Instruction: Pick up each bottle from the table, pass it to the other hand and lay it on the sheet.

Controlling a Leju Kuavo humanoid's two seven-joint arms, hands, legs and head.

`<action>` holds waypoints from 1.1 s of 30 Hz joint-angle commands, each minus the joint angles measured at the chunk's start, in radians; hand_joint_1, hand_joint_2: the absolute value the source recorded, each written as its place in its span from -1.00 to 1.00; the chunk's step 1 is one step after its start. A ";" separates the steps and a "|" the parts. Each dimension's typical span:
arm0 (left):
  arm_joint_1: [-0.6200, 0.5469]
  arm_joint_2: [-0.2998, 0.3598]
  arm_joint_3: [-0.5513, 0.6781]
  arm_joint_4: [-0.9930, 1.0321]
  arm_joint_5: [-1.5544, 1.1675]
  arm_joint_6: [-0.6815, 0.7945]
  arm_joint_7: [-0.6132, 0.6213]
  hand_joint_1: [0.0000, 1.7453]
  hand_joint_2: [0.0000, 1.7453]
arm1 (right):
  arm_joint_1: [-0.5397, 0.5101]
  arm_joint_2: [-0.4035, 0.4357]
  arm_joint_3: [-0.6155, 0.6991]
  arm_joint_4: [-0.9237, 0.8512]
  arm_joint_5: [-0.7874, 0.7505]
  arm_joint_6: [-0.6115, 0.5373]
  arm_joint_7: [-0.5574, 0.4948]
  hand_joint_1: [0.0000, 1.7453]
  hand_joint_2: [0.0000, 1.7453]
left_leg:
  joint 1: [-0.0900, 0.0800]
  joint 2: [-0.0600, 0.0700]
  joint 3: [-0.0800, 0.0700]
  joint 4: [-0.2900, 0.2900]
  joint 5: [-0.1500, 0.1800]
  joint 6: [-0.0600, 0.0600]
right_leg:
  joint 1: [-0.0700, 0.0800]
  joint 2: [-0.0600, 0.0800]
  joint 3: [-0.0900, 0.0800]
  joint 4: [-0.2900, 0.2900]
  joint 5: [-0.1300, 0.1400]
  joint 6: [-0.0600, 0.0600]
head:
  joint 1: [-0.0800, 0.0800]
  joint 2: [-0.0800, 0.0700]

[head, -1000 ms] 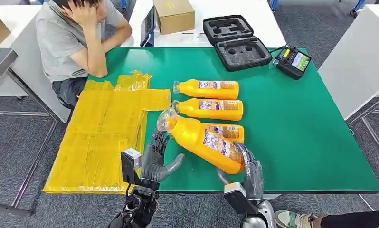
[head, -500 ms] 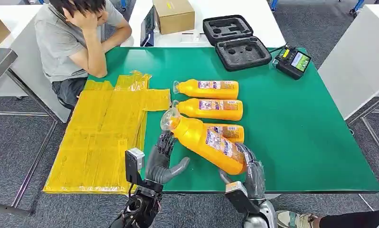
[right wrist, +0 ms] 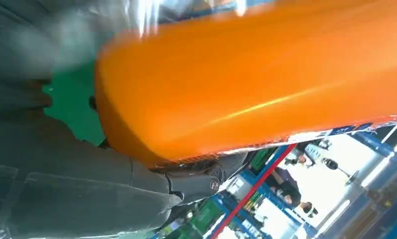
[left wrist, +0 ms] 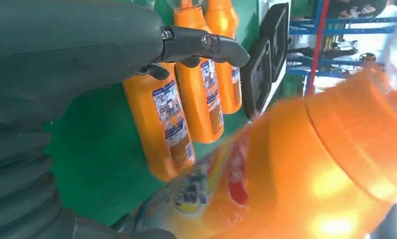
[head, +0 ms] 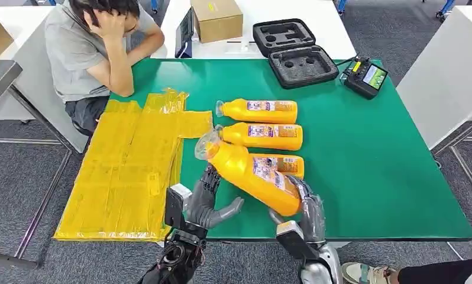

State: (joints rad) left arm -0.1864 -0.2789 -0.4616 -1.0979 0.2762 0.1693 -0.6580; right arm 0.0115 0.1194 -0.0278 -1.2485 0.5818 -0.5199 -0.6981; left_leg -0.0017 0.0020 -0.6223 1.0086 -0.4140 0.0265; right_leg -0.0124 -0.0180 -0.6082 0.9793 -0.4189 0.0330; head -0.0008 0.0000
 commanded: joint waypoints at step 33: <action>-0.071 0.027 -0.078 0.022 0.108 -0.094 0.055 0.96 1.00 | -0.129 -0.012 0.154 0.256 -0.097 0.008 0.000 0.80 1.00 | 0.001 0.001 0.005 -0.001 -0.002 -0.002 | 0.001 0.003 0.005 -0.001 -0.001 -0.001 | 0.000 0.000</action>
State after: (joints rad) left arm -0.2239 -0.2781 -0.5180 -1.0887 0.3830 0.0755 -0.6065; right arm -0.0679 0.1072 0.1019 -1.0952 0.4917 -0.5272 -0.7004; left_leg -0.0017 0.0020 -0.6226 1.0086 -0.4138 0.0265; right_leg -0.0126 -0.0181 -0.6083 0.9794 -0.4189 0.0330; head -0.0004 0.0000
